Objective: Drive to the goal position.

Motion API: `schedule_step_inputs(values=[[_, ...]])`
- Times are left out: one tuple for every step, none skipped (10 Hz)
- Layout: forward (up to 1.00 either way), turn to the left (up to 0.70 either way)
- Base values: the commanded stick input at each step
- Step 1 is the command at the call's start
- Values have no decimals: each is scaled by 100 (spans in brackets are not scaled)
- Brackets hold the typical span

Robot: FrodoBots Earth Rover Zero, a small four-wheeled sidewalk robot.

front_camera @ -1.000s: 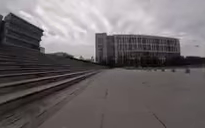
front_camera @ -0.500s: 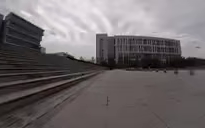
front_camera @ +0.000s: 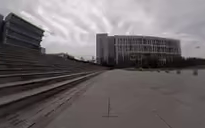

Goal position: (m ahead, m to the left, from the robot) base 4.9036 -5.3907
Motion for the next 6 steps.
schedule_step_inputs(values=[[70, 0], [70, 0], [70, 0], [70, 0], [70, 0], [70, 0]])
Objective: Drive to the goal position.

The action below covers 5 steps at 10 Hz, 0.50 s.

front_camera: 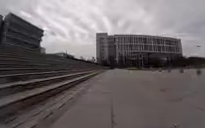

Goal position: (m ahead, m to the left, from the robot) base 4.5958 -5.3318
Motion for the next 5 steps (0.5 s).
schedule_step_inputs(values=[[70, 0], [70, 0], [70, 0], [70, 0], [70, 0]])
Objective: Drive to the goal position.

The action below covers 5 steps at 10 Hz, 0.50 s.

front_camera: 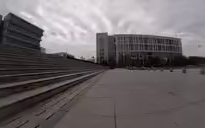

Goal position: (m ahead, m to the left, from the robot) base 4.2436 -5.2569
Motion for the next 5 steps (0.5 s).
schedule_step_inputs(values=[[70, 0], [70, 0], [70, 0], [70, 0], [70, 0]])
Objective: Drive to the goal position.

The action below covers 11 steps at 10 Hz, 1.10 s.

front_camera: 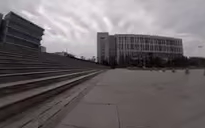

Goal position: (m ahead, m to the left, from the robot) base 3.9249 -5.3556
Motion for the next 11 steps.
schedule_step_inputs(values=[[70, 0], [70, 0], [70, 0], [70, 0], [52, 0], [0, 0], [0, 0], [0, 0], [0, 0], [42, 0], [70, 0]])
